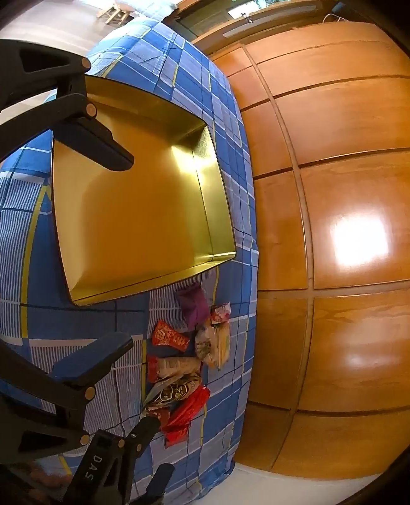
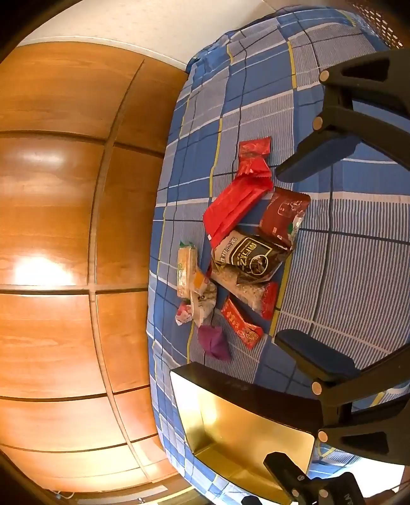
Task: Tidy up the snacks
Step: 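Move the left tool toward the red candy bar beside the tray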
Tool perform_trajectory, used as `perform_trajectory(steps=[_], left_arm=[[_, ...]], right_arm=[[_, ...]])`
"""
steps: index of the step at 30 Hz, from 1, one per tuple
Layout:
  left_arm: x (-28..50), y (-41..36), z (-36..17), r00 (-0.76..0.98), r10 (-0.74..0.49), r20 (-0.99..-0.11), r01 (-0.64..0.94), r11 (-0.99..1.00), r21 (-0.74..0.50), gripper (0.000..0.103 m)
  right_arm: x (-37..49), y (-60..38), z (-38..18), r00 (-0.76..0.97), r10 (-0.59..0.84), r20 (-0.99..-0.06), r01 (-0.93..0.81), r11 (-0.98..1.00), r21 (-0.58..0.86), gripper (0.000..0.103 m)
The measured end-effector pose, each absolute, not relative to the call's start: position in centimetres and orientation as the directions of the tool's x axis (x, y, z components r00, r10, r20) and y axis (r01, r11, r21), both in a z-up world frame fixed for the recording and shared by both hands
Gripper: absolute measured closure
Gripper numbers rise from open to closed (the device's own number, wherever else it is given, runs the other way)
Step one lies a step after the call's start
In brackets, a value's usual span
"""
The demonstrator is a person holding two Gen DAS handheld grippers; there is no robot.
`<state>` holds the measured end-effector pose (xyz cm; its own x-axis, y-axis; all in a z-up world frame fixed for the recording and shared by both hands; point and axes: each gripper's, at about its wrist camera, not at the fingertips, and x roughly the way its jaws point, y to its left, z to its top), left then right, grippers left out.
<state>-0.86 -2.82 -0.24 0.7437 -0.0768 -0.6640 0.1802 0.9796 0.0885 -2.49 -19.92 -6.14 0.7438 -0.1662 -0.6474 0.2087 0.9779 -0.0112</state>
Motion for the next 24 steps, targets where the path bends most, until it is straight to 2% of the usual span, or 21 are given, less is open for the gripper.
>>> perform_trajectory(steps=[21, 24], left_arm=[[-0.9, -4.3, -0.3, 0.740, -0.091, -0.667, 0.229, 0.966, 0.123, 0.001], [-0.9, -4.5, -0.2, 0.738, -0.095, -0.668, 0.235, 0.964, 0.123, 0.001]], right_arm=[[-2.5, -20.8, -6.3, 0.740, -0.174, -0.649, 0.225, 0.974, -0.004, 0.007], [-2.6, -21.0, -6.3, 0.763, -0.176, -0.622, 0.228, 0.974, 0.005, 0.007]])
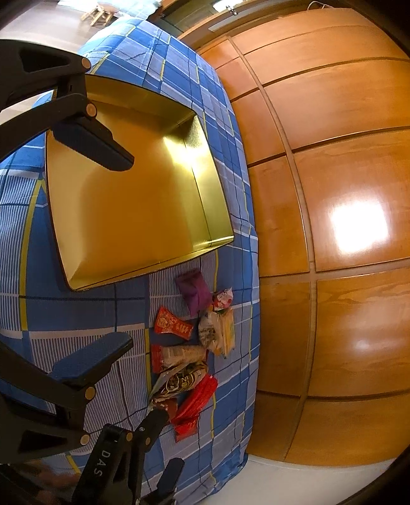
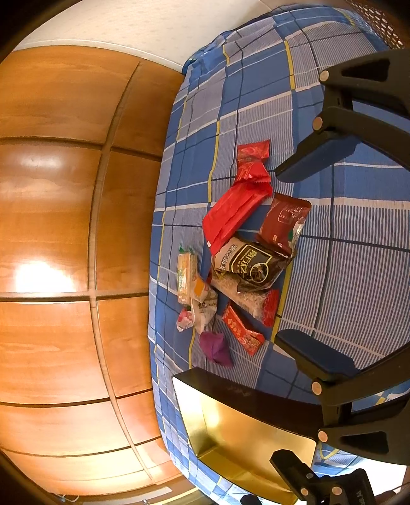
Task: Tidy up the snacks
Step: 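Move the left tool toward the red candy bar beside the tray, then grasp the red candy bar with the left tool while the right tool grasps the brown pouch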
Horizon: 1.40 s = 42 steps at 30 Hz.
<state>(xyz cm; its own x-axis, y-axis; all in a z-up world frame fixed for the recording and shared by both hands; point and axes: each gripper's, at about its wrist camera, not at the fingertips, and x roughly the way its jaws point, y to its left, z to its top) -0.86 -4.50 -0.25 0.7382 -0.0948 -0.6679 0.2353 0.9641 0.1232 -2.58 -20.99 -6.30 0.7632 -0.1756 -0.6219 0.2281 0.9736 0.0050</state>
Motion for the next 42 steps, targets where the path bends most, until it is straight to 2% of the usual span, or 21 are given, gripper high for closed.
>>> perform_trajectory(steps=[7, 22, 25, 27, 28, 30, 31, 36, 42], left_arm=[[-0.4, -5.3, -0.2, 0.723, -0.123, -0.679, 0.268, 0.957, 0.112, 0.003], [2.1, -8.2, -1.0, 0.631, -0.210, -0.747, 0.399, 0.913, 0.081, 0.006], [4.0, -8.6, -0.9, 0.587, -0.241, -0.773, 0.420, 0.907, 0.035, 0.017], [5.8, -9.2, -1.2, 0.528, -0.270, -0.805, 0.451, 0.892, -0.004, 0.039], [6.3, -9.5, -1.4, 0.508, -0.283, -0.814, 0.462, 0.886, -0.020, 0.043], [7.6, -10.2, -1.8, 0.471, -0.298, -0.831, 0.484, 0.874, -0.039, 0.061], [8.2, -10.7, -2.1, 0.455, -0.296, -0.840, 0.497, 0.867, -0.036, 0.065], [10.7, -13.8, -4.5, 0.388, -0.255, -0.886, 0.557, 0.830, 0.005, 0.068], [13.7, -15.9, -7.9, 0.336, -0.181, -0.924, 0.560, 0.828, 0.041, 0.068]], right_arm=[[-2.8, -21.5, -6.4, 0.772, -0.208, -0.601, 0.248, 0.969, -0.017, 0.007], [-2.7, -24.4, -7.8, 0.737, -0.200, -0.646, 0.302, 0.952, 0.050, 0.007], [-2.6, -24.8, -8.0, 0.732, -0.198, -0.652, 0.306, 0.950, 0.055, 0.007], [-2.6, -24.9, -8.2, 0.730, -0.195, -0.656, 0.306, 0.950, 0.059, 0.007], [-2.6, -25.1, -8.2, 0.731, -0.192, -0.654, 0.307, 0.950, 0.064, 0.007], [-2.6, -25.3, -8.3, 0.729, -0.192, -0.657, 0.310, 0.948, 0.067, 0.007], [-2.6, -25.5, -8.4, 0.729, -0.190, -0.658, 0.311, 0.948, 0.072, 0.007], [-2.6, -26.3, -8.6, 0.728, -0.183, -0.661, 0.318, 0.944, 0.089, 0.007], [-3.0, -27.6, -8.5, 0.733, -0.169, -0.659, 0.328, 0.936, 0.125, 0.007]])
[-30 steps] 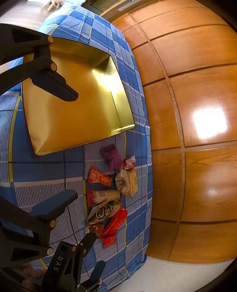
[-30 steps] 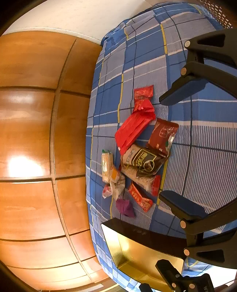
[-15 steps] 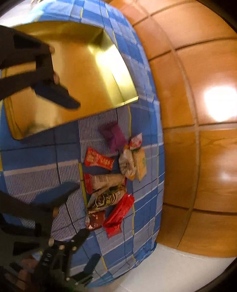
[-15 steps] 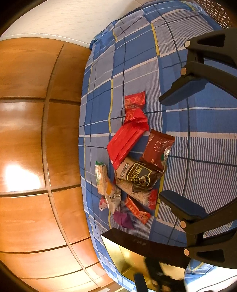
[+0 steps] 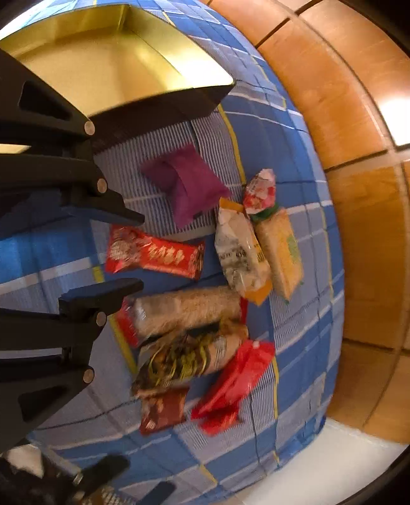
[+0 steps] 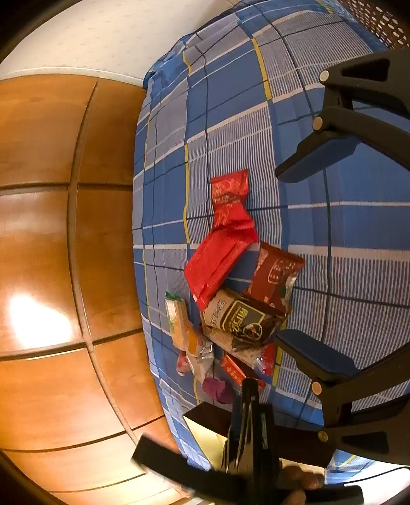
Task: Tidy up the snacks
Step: 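Grasp the red candy bar with the left tool while the right tool grasps the brown pouch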
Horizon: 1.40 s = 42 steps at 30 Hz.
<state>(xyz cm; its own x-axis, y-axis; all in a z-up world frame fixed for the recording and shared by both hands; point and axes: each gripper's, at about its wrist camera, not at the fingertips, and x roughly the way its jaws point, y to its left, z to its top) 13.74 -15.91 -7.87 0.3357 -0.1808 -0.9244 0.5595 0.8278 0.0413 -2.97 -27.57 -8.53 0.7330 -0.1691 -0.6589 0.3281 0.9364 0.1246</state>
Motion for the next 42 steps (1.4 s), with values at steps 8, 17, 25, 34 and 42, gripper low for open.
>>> perform_trajectory(steps=[8, 17, 25, 34, 42], left_arm=[[14.4, -16.3, -9.5, 0.350, -0.188, -0.918, 0.547, 0.836, 0.038, 0.080], [9.1, -14.4, -6.4, 0.381, -0.341, -0.859, 0.545, 0.834, -0.089, 0.081], [4.5, -10.5, -3.8, 0.360, -0.484, -0.798, 0.537, 0.807, -0.247, 0.081], [4.8, -2.8, -1.5, 0.457, -0.492, -0.741, 0.377, 0.862, -0.339, 0.080], [10.9, 2.0, -2.5, 0.495, -0.373, -0.785, 0.178, 0.928, -0.328, 0.082]], right_arm=[[-3.2, -29.8, -9.3, 0.720, -0.115, -0.685, 0.346, 0.915, 0.209, 0.042], [-3.2, -29.7, -10.3, 0.704, 0.010, -0.710, 0.250, 0.932, 0.260, 0.051], [-0.5, -26.2, -9.3, 0.667, 0.010, -0.745, 0.027, 0.999, 0.037, 0.051], [3.3, -24.8, -10.8, 0.538, -0.016, -0.843, -0.239, 0.956, -0.171, 0.050], [3.7, -24.7, -12.6, 0.509, -0.040, -0.860, -0.249, 0.950, -0.191, 0.068]])
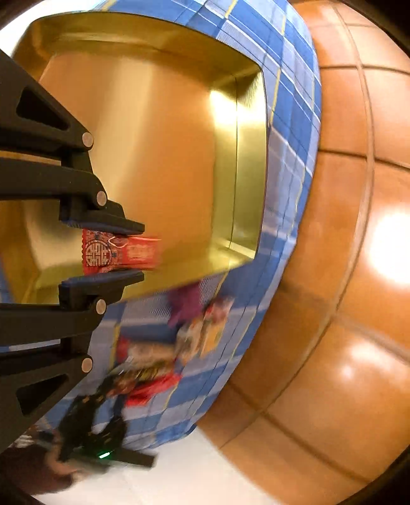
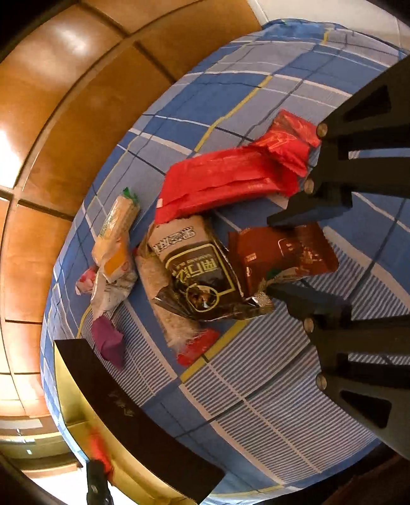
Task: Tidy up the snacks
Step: 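Grasp the red candy bar with the left tool while the right tool grasps the brown pouch, then carry the red candy bar over the gold tray and open the left tool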
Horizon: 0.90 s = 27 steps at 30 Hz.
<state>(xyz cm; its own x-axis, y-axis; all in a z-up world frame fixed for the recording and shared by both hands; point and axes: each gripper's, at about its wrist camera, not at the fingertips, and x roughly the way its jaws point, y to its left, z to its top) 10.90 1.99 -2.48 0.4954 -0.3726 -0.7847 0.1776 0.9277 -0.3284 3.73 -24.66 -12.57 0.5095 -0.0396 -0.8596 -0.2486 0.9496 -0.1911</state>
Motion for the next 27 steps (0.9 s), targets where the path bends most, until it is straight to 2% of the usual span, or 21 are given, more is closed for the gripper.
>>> perform_trajectory(steps=[9, 14, 17, 23, 27], left_arm=[[17.9, 1.9, -4.1, 0.476, -0.303, -0.826, 0.081, 0.950, -0.302, 0.083], [17.1, 2.1, -3.0, 0.493, -0.290, -0.821, 0.117, 0.956, -0.268, 0.083], [15.1, 2.6, -3.0, 0.469, -0.267, -0.842, 0.187, 0.962, -0.201, 0.082], [11.0, 2.7, -5.5, 0.370, -0.242, -0.897, 0.333, 0.936, -0.115, 0.070], [10.3, 2.2, -7.0, 0.334, -0.232, -0.914, 0.356, 0.929, -0.105, 0.063]], right_arm=[[3.2, -24.9, -12.8, 0.521, -0.029, -0.853, -0.202, 0.967, -0.156, 0.068], [3.2, -25.1, -13.0, 0.523, -0.017, -0.852, -0.203, 0.969, -0.144, 0.068], [3.2, -25.2, -13.1, 0.524, -0.016, -0.852, -0.203, 0.969, -0.143, 0.068], [2.8, -25.2, -13.1, 0.530, -0.016, -0.848, -0.188, 0.973, -0.136, 0.066], [2.6, -25.3, -13.1, 0.538, -0.016, -0.843, -0.172, 0.977, -0.128, 0.066]])
